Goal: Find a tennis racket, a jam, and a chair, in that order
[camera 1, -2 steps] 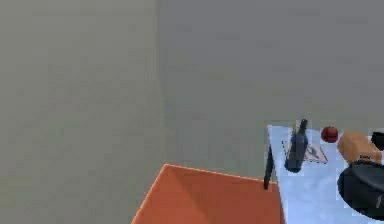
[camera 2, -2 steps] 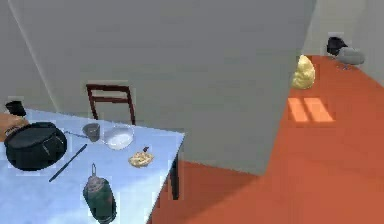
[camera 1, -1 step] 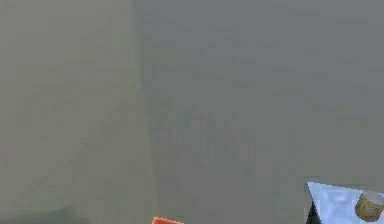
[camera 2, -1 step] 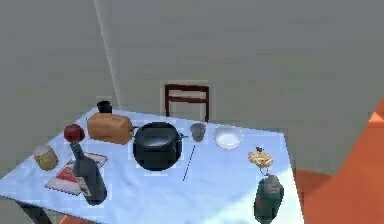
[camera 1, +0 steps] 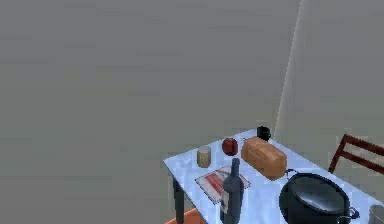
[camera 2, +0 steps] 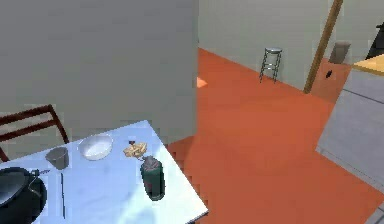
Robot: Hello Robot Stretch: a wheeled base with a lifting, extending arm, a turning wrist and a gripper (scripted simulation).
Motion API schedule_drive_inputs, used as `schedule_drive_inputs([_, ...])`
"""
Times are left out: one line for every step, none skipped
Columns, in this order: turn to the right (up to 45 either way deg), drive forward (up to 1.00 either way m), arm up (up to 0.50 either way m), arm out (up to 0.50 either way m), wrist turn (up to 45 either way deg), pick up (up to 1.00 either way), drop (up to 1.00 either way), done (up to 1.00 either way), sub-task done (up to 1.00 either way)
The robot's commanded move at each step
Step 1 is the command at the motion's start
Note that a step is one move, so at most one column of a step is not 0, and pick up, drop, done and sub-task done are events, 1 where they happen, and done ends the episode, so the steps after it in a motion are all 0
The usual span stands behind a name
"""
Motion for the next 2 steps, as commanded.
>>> schedule_drive_inputs([0.0, 0.00, 0.00, 0.00, 0.0, 0.00, 0.00, 0.00, 1.00])
schedule_drive_inputs([45.0, 0.00, 0.00, 0.00, 0.0, 0.00, 0.00, 0.00, 0.00])
